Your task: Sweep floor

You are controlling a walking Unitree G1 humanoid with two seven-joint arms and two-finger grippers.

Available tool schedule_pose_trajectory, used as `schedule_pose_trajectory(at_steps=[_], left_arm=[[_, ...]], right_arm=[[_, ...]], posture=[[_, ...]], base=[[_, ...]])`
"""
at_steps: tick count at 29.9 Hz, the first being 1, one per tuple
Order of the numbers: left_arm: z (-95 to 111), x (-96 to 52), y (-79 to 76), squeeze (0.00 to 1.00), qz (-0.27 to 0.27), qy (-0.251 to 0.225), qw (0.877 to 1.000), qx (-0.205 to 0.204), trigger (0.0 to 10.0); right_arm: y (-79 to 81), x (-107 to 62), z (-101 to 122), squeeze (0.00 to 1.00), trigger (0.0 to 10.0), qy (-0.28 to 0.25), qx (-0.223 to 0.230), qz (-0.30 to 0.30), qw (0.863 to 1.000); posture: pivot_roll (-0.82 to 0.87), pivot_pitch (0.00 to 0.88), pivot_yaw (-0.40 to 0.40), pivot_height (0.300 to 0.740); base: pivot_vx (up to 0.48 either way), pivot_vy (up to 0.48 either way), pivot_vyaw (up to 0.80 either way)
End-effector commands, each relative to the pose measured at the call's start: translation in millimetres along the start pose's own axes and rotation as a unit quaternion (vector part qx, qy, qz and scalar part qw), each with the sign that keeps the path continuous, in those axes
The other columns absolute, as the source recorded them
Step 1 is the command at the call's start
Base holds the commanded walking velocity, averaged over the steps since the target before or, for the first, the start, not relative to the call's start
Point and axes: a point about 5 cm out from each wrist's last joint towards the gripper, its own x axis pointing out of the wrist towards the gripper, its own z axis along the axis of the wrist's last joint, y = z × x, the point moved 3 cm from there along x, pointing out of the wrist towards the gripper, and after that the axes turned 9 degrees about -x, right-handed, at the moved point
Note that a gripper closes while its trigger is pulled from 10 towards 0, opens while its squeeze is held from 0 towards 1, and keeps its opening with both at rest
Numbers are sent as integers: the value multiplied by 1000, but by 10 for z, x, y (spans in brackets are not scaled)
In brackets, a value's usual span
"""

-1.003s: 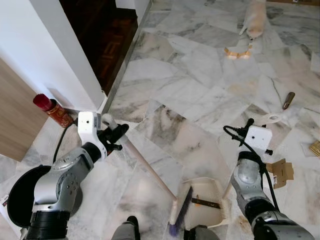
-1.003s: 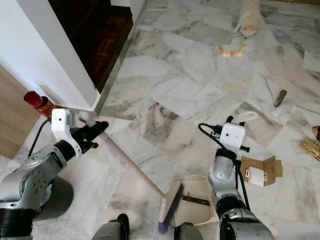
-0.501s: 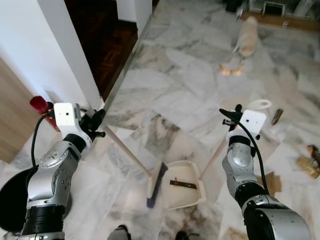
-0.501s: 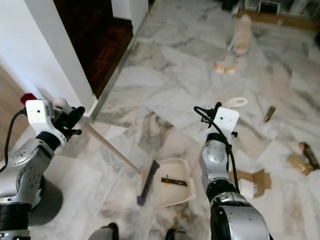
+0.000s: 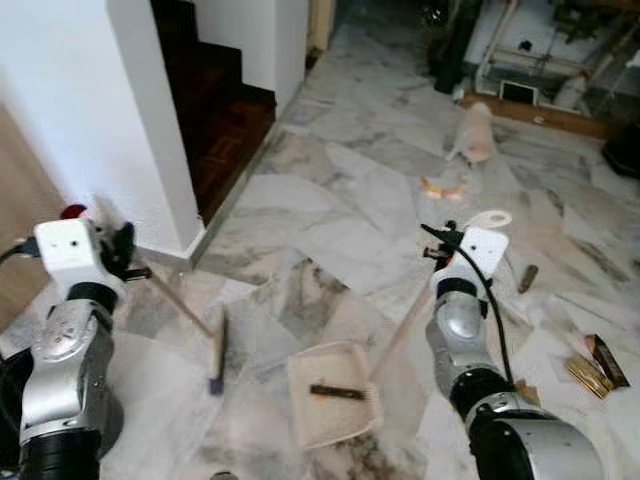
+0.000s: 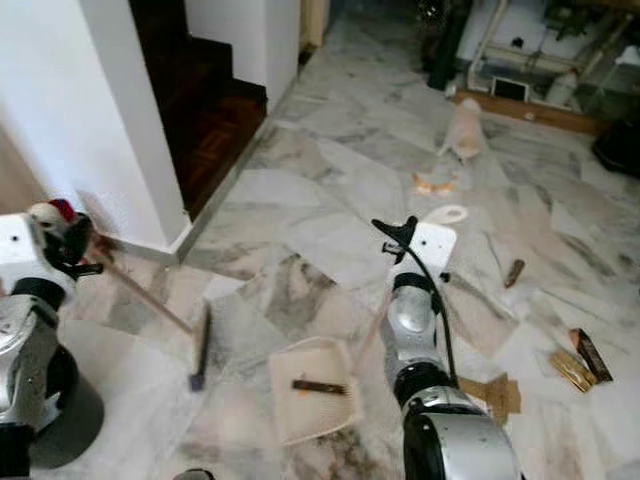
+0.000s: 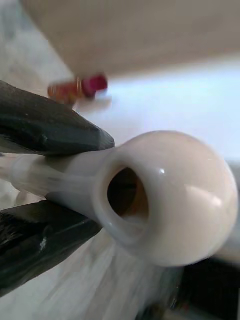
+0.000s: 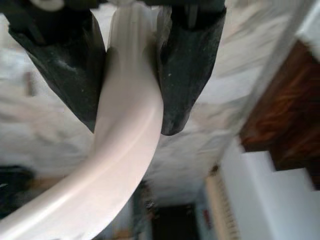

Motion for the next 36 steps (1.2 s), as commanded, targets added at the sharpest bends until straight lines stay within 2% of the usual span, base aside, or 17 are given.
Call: schedule_pose_trajectory(at_steps=[1,5,8,15,20,25,28,30,31,34,36], left_arm=[[104,-8,54,0,10,-31,999,19,10000],[77,-27,82,0,16,-30,999,22,10000],[26,-62,106,0,21,-27,999,24,10000],[-106,-89,117,0,19,-12,1000,21,10000],[-205,-147,42,0,11,-6,1000,17,10000],[-278,-232,8,0,18,-4,1000,7,10000],[-333,-281,19,0,31,-3,1000,0,10000],[-400,-320,-96,0,25,3,1000,-10,10000],[-400,-320,-96,0,25,3,1000,-10,10000],[-435,-309,-226,0,4,7,1000,-6,10000],[-448,-302,-241,0,2,11,1000,-4,10000]], right_arm=[[76,119,277,0,10000,-36,15,14,999],[118,161,392,0,10000,-51,21,26,998],[93,175,434,0,10000,-60,25,24,998],[-23,159,432,0,10000,-71,41,-5,997],[-39,117,329,0,10000,-59,58,-6,997],[-26,104,303,0,10000,-56,53,8,997],[-13,100,287,0,10000,-53,48,17,997],[17,153,413,0,10000,-69,41,32,996],[17,153,413,0,10000,-69,41,32,996],[15,208,540,0,10000,-84,46,34,995],[9,214,540,0,10000,-82,44,32,995]], posture=[[460,0,-133,740],[463,0,-133,740],[454,0,-113,740],[413,0,-85,740],[391,0,-87,740],[399,0,-154,740],[396,0,-167,740],[389,0,-170,740],[389,0,-170,740],[385,0,-150,740],[395,0,-139,740]], base=[[0,0,0],[0,0,0],[0,0,0],[0,0,0],[0,0,0],[0,0,0],[0,0,0],[0,0,0],[0,0,0],[0,0,0],[0,0,0]])
